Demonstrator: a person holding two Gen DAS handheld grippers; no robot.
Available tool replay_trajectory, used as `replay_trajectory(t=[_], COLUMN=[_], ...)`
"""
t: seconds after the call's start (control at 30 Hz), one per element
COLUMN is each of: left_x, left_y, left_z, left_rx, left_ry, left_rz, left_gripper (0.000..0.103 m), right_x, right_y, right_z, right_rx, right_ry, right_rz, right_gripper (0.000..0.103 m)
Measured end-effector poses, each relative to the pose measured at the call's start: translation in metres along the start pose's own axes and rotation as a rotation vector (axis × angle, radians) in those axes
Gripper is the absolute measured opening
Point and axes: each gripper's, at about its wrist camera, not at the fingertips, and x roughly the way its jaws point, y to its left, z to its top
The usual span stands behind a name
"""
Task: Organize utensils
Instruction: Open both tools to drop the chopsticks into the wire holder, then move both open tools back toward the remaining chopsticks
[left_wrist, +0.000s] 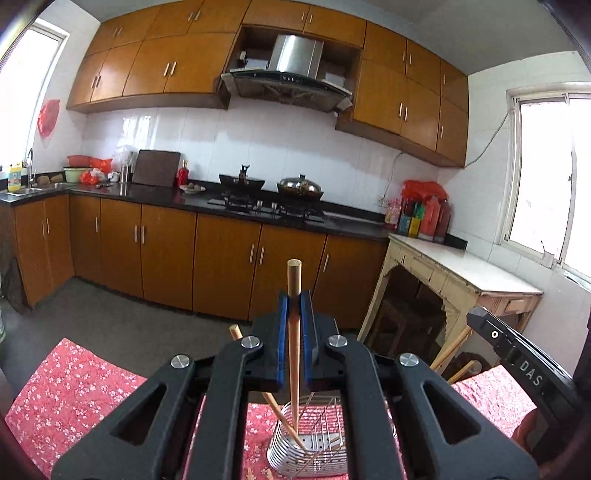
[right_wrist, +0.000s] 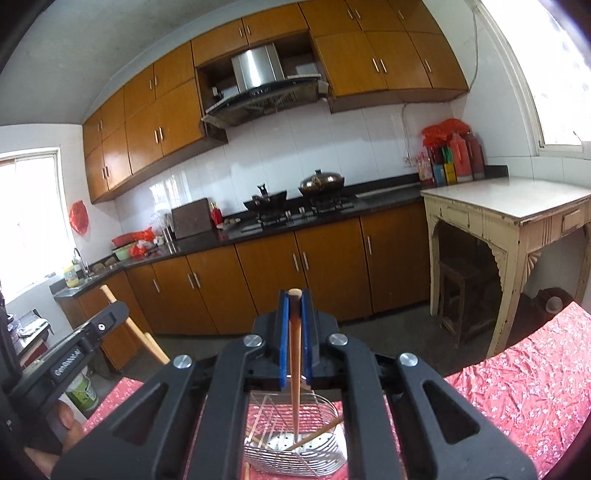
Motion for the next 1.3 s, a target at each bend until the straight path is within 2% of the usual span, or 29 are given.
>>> replay_trajectory(t=[0.13, 0.2, 0.23, 0.27, 0.3, 0.33, 0.5, 0.67, 0.83, 1.03, 1.2, 1.3], left_x=[0.003, -0.001, -0.004, -0.008, -0.011, -0.018, -0.046, -0.077, -0.101, -0.115, -0.118, -0.115], left_y=[0.005, 0.008, 0.011, 0.014, 0.016, 0.02, 0.03, 0.042, 0.055, 0.063, 0.06, 0.059], left_z=[0.0, 0.001, 0.003, 0.004, 0.005, 0.007, 0.008, -0.003, -0.028, -0.074, -0.12, -0.14], left_rx=[-0.008, -0.004, -0.004, -0.007, -0.009, -0.012, 0.002, 0.018, 0.019, 0.053, 0.109, 0.116], left_ry=[0.036, 0.036, 0.034, 0.032, 0.027, 0.014, -0.017, -0.023, 0.003, 0.074, 0.143, 0.195], left_rz=[0.003, 0.013, 0.021, 0.028, 0.039, 0.053, 0.082, 0.128, 0.162, 0.187, 0.202, 0.191], left_gripper=[0.007, 0.008, 0.014, 0.019, 0.035, 0.045, 0.049, 0.052, 0.053, 0.056, 0.059, 0.059], right_x=[0.003, -0.003, -0.008, -0.013, -0.017, -0.024, -0.06, -0.087, -0.104, -0.109, -0.108, -0.105], right_y=[-0.005, -0.012, -0.015, -0.019, -0.021, -0.024, -0.038, -0.052, -0.071, -0.101, -0.111, -0.11], right_z=[-0.003, -0.003, -0.003, -0.002, -0.002, -0.001, -0.004, -0.022, -0.068, -0.145, -0.201, -0.221], right_rx=[-0.001, 0.008, 0.011, 0.011, 0.01, 0.009, -0.003, -0.012, -0.024, 0.009, 0.018, 0.017], right_ry=[0.006, -0.005, -0.013, -0.019, -0.024, -0.031, -0.052, -0.017, 0.084, 0.275, 0.42, 0.475], right_rz=[-0.049, -0.074, -0.087, -0.097, -0.103, -0.112, -0.155, -0.182, -0.225, -0.257, -0.248, -0.244], right_gripper=[0.015, 0.033, 0.035, 0.036, 0.037, 0.037, 0.039, 0.039, 0.039, 0.038, 0.023, 0.021])
